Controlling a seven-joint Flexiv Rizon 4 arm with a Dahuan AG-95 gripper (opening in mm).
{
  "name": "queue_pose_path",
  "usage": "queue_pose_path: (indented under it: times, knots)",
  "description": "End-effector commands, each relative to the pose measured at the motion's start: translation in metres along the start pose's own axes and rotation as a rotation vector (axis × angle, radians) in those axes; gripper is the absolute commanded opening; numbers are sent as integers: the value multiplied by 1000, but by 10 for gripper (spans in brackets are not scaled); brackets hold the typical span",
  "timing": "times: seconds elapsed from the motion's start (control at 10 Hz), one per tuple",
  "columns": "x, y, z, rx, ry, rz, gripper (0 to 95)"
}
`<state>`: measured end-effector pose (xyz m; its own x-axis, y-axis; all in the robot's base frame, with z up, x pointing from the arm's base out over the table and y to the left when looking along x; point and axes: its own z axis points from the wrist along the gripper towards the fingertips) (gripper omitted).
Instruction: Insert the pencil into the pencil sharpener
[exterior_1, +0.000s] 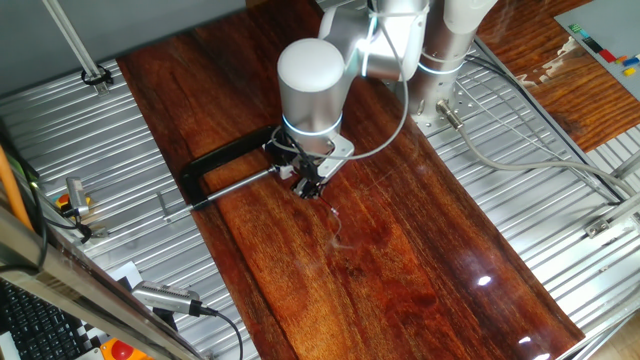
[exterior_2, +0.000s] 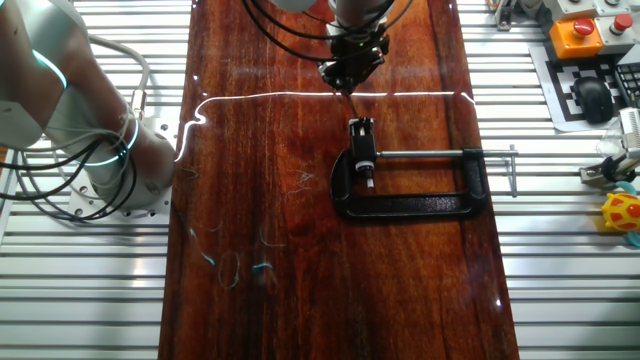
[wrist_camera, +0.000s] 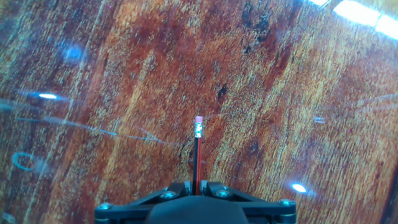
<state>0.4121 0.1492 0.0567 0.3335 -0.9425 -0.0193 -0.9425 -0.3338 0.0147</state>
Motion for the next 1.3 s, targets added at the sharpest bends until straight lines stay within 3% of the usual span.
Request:
queue_pose_path:
  times: [0.1, 1.3]
  knots:
    - [1, -2, 3, 9, -2, 41, 0]
    - [9, -7, 3, 5, -8, 99, 0]
